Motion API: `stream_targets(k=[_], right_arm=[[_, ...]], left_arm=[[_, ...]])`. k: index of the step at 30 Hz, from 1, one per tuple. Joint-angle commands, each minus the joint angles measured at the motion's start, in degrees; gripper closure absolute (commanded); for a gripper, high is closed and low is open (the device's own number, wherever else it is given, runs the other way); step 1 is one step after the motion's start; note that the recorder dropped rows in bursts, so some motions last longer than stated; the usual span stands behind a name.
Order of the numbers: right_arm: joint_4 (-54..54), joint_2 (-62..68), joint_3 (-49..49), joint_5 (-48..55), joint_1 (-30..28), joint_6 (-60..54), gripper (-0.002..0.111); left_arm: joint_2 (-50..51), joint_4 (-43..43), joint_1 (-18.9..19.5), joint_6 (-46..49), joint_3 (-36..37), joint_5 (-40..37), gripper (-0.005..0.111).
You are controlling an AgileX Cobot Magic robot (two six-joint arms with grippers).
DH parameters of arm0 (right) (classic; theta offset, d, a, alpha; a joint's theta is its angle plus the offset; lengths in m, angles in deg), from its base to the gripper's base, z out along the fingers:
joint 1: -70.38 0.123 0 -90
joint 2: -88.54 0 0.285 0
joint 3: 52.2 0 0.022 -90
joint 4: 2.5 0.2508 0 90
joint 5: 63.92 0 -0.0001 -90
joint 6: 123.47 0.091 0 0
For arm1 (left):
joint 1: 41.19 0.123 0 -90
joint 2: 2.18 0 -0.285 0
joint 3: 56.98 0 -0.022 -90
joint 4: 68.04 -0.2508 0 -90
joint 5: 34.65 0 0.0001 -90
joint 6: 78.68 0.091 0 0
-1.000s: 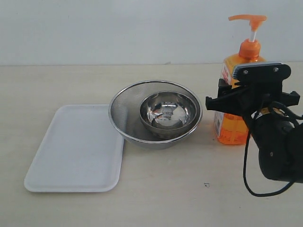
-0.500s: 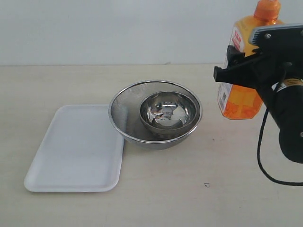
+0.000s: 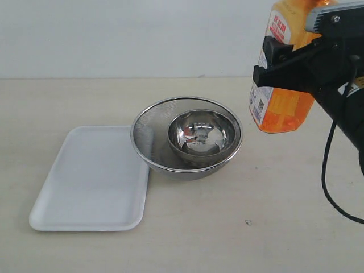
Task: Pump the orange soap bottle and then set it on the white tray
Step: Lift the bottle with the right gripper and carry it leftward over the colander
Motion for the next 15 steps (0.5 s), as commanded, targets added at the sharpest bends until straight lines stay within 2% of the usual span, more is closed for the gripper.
stream_targets(k=[1,6,15], right_arm=[[-3.89,-2.93,-0.54,-4.73,0.07,2.09,0.108],[-7.9,-3.98,-2.94,0.24,0.87,4.91,0.108],[-7.77,-3.98,-11.77,7.0,9.85,1.19,0.108]], left_arm=[[-0.12,0.16,-0.19,-0.34,0.28,-0.62,0.102],[-0.12,0.16,-0.19,-0.34,0.28,-0.62,0.102],[-0.12,0.16,-0.19,-0.34,0.28,-0.62,0.102]])
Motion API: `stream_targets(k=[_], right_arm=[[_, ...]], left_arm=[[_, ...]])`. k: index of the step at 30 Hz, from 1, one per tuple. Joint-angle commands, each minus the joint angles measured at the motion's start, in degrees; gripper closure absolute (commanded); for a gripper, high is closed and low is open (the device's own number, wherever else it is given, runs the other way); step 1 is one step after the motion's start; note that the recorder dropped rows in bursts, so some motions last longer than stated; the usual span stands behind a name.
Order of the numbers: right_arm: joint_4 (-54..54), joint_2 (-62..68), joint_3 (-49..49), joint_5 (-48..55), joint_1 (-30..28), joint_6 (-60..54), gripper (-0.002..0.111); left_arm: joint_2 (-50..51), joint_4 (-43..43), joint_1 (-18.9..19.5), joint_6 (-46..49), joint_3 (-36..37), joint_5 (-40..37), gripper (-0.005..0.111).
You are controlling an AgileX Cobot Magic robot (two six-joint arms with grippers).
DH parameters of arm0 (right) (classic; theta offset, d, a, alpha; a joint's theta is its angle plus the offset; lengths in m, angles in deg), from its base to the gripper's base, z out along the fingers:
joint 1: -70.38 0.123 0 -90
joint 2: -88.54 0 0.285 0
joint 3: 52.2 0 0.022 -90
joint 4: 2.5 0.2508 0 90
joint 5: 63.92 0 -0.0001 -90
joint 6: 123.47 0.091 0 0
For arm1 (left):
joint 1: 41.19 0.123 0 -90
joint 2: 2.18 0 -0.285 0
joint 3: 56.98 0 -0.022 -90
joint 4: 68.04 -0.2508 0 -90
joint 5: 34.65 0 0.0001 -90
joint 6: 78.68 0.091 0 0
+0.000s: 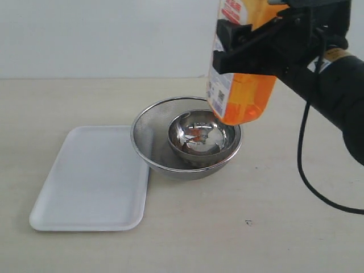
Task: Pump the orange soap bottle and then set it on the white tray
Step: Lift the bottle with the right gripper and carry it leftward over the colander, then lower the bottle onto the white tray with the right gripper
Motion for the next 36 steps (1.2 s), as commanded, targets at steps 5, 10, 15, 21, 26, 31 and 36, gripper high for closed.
stream_targets(k=[5,10,15,21,26,31,36], right_arm=[[-1.46,-1.66,-8.9,-0.16,7.91,-3.31,0.108],[-0.27,-1.45,-12.53,2.77,11.58,-5.42,0.108],[-0.27,1.27,-19.03,7.57,14.16,-5.34,0.108],[-0.22,5.25,-22.89,8.02,15.58,-5.25,0.108],[-0.22,10.4,-27.56,9.18,17.15,-3.71,0.108],[-0.22,16.92,-32.93,10.01,17.15,-1.22,0.108],[-0.22,20.97,-35.71,9.76,17.41,2.43,0.108]], left_arm=[[-0.12,0.16,-0.19,-0.34,0.28,-0.51,0.102],[-0.12,0.46,-0.19,-0.34,0.28,-0.51,0.102],[-0.12,0.46,-0.19,-0.34,0.28,-0.51,0.102],[-0.12,0.46,-0.19,-0.34,0.28,-0.51,0.102],[-0.12,0.45,-0.19,-0.34,0.28,-0.76,0.102],[-0.12,0.56,-0.19,-0.34,0.28,-0.73,0.102],[-0.12,0.56,-0.19,-0.34,0.28,-0.73,0.102]])
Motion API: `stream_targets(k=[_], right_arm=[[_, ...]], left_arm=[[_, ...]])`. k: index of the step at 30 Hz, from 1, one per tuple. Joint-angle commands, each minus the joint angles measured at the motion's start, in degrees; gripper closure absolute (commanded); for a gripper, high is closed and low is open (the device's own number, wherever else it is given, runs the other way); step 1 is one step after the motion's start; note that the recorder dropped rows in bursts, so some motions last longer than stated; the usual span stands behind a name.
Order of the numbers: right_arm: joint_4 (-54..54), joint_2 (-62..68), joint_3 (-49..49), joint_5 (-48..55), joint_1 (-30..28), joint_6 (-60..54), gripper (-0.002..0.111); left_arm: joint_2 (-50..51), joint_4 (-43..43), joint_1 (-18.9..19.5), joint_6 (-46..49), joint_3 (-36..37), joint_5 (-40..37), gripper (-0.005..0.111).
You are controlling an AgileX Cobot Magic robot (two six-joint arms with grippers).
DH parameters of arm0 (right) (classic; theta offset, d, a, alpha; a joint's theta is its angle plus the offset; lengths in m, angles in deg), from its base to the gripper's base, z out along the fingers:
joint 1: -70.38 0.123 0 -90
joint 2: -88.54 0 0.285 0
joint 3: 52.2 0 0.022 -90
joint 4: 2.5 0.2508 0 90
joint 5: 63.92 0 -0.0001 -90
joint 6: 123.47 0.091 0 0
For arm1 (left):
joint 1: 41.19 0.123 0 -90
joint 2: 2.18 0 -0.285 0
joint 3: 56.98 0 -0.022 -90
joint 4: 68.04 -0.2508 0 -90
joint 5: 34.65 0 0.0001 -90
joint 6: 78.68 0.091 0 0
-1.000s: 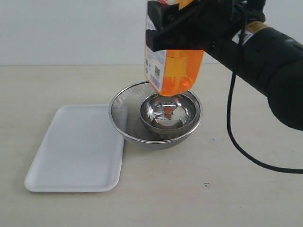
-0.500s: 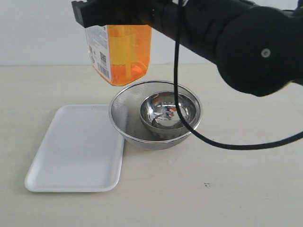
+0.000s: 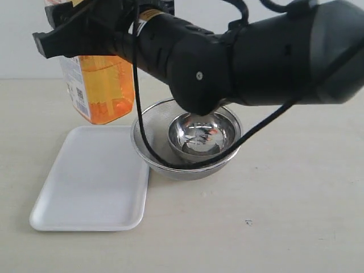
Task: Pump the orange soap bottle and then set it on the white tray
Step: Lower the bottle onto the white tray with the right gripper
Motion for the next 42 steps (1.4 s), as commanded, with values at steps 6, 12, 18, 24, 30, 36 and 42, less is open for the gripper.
stream_targets(k=[6,12,18,24,30,36,42], right_arm=[[1.05,7.15,-7.4,-7.55,1.44,2.12,0.108],[12.79,12.24,-11.34,-9.28,3.11,-5.06,0.108],[22.77,16.53,-14.23,-11.23,5.21,-14.99,0.108],[27.7,20.25,-14.36,-18.04,6.87,-17.38,0.108],[32.92,22.41,-14.47,-21.83,8.14,-21.54,0.108],[34.32,24.74,-14.47,-23.75,9.71,-22.89,0.108],[35.1,27.19,-14.47,-26.92,10.57,-22.76,0.108]], left_arm=[[-0.12,0.34,-0.19,-0.57,0.28,-0.91,0.102],[-0.12,0.34,-0.19,-0.57,0.28,-0.91,0.102],[-0.12,0.82,-0.19,-0.57,0.28,-1.02,0.102],[-0.12,1.69,-0.19,-0.57,0.28,-1.01,0.102],[-0.12,1.82,-0.19,-0.57,0.28,-1.54,0.102],[-0.12,1.82,-0.19,-0.57,0.28,-1.82,0.102],[-0.12,1.82,-0.19,-0.32,0.28,-1.82,0.102]])
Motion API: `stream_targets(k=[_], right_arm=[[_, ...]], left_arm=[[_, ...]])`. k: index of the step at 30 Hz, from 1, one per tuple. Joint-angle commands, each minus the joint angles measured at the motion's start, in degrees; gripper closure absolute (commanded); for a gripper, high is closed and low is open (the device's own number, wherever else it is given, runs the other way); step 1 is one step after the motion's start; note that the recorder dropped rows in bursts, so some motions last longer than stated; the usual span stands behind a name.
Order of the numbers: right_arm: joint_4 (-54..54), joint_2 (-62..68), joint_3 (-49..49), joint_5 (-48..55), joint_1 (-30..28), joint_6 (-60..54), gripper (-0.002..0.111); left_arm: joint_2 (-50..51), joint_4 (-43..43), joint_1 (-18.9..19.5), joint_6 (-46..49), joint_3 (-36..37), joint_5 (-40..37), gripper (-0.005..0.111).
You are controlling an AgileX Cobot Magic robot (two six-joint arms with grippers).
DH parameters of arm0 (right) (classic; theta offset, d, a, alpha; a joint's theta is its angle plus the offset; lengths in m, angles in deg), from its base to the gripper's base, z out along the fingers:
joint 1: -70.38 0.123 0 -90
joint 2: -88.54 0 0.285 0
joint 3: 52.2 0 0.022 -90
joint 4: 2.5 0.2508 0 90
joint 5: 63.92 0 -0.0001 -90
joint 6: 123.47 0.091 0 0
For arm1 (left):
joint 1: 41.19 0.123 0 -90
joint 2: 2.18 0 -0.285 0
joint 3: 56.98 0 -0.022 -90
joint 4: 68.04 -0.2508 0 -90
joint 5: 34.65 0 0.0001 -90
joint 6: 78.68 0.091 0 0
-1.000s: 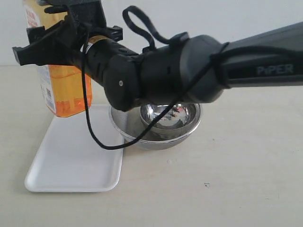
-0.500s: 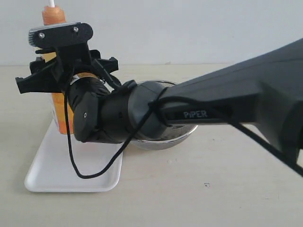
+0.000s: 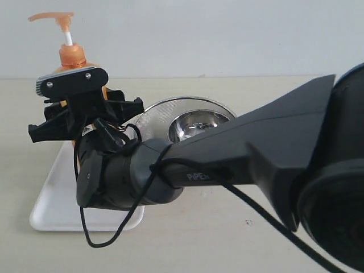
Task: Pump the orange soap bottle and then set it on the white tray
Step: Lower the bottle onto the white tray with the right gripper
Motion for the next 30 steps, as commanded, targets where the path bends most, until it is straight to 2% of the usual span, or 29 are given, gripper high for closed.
stream_targets(k=[1,11,30], right_arm=[[-1.5,-0.78,-1.13,-7.34,0.54,-0.22,0.108],[3.69,-0.78,-1.13,-8.59,0.76,2.68,0.108],[3.36,1.42,-1.13,-4.6,0.76,1.34,0.108]], left_arm=[[-0.12,0.48,-0.19,-0.23,0.24,-0.55,0.102],[-0.12,0.48,-0.19,-0.24,0.24,-0.72,0.102],[-0.12,0.48,-0.19,-0.24,0.24,-0.72,0.102]])
